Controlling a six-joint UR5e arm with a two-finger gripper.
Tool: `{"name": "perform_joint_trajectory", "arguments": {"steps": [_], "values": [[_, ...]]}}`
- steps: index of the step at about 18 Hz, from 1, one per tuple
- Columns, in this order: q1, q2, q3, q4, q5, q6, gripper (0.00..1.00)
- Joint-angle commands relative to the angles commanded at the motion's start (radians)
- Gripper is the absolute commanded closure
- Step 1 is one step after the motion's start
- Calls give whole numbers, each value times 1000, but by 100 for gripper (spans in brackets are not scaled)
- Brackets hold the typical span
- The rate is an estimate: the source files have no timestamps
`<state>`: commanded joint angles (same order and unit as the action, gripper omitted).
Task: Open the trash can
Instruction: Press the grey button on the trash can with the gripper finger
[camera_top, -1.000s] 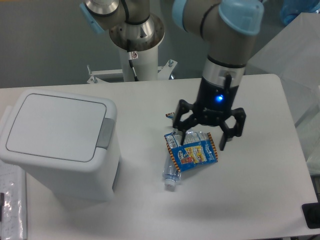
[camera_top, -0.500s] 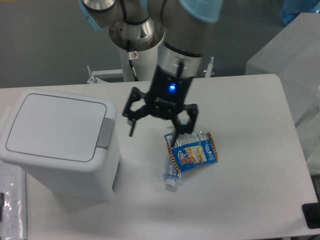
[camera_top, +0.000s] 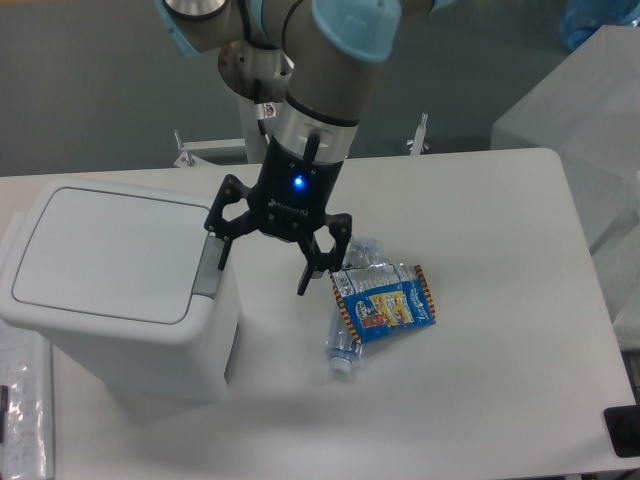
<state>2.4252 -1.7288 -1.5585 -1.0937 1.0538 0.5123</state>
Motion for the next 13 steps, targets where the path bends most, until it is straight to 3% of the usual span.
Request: {"name": "perform_joint_trajectory", "arguments": {"steps": [13], "values": [[-2,-9,-9,-2,0,-2,0]]}}
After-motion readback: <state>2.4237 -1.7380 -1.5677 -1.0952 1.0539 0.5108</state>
